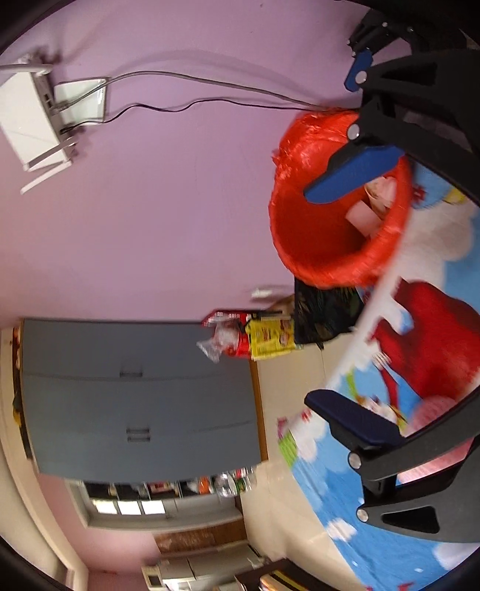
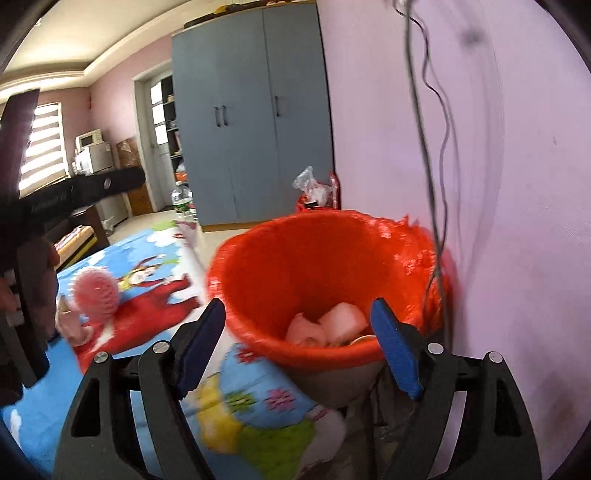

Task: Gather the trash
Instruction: 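Return both tools over the bed toward the second foam block and packet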

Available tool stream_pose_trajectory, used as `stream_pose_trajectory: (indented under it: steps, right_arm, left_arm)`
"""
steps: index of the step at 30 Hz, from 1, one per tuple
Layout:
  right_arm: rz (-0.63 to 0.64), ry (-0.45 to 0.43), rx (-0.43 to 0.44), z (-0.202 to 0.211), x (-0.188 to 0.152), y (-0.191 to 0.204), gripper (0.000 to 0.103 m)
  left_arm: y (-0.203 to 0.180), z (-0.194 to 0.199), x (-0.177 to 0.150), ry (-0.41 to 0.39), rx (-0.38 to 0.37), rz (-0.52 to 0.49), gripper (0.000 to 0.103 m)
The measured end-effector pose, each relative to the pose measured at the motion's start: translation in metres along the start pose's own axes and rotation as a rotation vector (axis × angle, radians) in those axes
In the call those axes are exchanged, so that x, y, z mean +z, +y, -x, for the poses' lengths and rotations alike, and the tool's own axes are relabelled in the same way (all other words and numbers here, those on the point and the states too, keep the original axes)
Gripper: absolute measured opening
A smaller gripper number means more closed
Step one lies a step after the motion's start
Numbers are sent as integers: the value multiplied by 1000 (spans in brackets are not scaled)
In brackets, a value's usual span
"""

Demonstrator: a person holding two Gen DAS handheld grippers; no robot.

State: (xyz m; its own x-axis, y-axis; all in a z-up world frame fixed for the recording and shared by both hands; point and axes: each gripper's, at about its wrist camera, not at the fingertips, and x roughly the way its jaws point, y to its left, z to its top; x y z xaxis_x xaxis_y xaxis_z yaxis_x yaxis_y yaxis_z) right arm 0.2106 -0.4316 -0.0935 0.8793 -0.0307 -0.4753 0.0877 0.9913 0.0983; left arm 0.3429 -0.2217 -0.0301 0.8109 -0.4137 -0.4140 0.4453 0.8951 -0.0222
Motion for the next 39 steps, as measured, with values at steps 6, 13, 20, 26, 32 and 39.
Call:
stream_pose_trajectory:
  steps: [6, 13, 20, 26, 32, 39]
  right_arm:
    - [23, 28, 57, 14, -7, 35, 78]
    - [83, 76, 117, 16, -17, 86, 78]
    - [161, 129, 191, 4, -29, 144, 79]
    - [251, 175, 274, -16, -35, 204, 79]
    - [298, 228, 333, -49, -32, 254, 79]
    - [331, 292, 363, -84, -27, 296, 79]
  left_arm:
    - [28, 52, -35, 10, 62, 20, 98]
    - [81, 120, -86, 25, 190, 50, 98]
    - [138, 171, -118, 1, 351, 122, 98]
    - [174, 191, -135, 11, 431, 147, 98]
    - [200, 197, -145, 23, 483, 172, 98]
    - [214, 189, -157, 66, 500, 176, 98]
